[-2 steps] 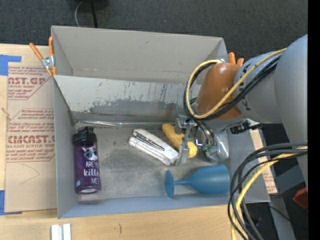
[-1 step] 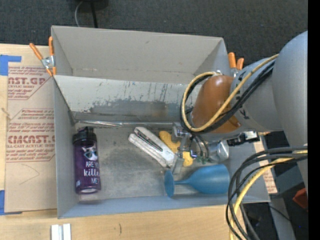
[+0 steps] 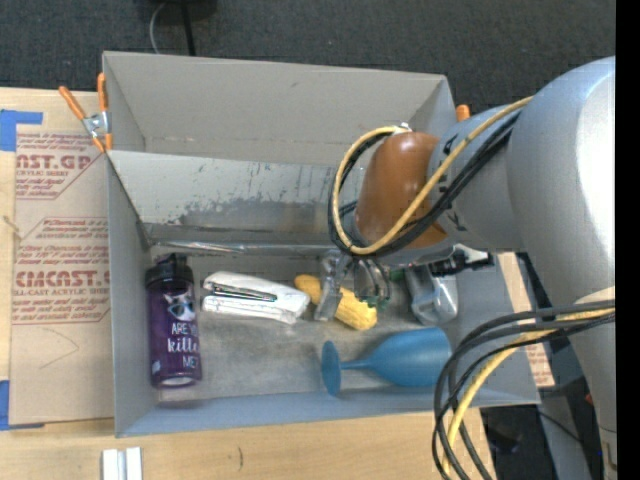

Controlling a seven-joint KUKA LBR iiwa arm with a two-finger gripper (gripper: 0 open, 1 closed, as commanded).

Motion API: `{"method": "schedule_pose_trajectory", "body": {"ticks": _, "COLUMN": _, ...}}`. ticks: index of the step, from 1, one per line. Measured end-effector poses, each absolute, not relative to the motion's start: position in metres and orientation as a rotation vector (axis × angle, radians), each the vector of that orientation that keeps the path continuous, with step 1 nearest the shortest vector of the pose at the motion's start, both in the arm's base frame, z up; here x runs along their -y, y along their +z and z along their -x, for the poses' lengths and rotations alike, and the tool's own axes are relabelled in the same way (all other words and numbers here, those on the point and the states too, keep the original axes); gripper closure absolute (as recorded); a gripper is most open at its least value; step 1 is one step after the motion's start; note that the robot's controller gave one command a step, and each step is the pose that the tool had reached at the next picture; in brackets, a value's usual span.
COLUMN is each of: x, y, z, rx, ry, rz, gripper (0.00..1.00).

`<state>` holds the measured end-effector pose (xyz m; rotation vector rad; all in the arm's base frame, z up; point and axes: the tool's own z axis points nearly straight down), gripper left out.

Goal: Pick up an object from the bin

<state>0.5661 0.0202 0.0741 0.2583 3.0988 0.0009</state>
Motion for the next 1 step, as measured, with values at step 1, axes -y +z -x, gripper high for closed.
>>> {"method": "schedule_pose_trajectory", "body": {"ticks": 1, "x": -0.0202, "y": 0.0741, "z": -0.566, "rx": -3.099, "ry": 0.001, "rz": -0.259, "gripper": 1.0}}
